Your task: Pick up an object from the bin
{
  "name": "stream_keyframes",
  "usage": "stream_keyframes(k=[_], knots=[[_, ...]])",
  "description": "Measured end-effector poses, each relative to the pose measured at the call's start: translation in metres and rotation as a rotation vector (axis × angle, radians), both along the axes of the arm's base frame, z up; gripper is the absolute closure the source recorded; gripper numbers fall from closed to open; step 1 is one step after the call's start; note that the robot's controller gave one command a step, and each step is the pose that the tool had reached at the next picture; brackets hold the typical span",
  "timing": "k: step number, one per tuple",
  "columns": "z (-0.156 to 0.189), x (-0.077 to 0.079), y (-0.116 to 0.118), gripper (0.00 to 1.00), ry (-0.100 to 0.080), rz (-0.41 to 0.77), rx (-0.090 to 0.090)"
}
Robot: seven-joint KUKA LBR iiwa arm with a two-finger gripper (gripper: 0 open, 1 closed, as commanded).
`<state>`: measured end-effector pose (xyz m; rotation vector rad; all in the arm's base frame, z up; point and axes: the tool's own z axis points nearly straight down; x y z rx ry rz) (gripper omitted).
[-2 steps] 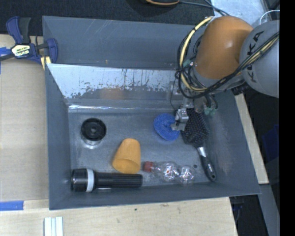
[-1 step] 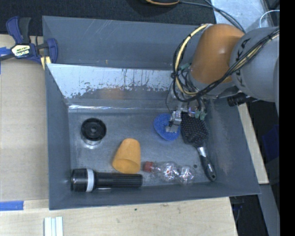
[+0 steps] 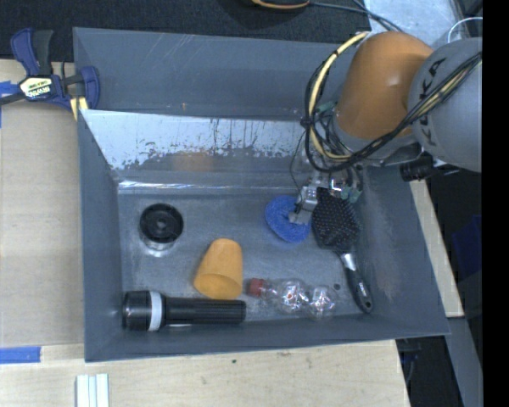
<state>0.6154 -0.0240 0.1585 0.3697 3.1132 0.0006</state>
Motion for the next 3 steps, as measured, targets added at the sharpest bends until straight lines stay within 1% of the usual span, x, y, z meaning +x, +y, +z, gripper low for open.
stream_keyframes(k=[1, 2, 3], knots=[[-0.053, -0.004, -0.006, 0.0, 0.015, -0.214, 0.001], [-0.088, -0.007, 0.005, 0.0, -0.002, -0.23, 0.001], [-0.088, 0.006, 0.001, 1.0, 0.01, -0.305, 0.001]])
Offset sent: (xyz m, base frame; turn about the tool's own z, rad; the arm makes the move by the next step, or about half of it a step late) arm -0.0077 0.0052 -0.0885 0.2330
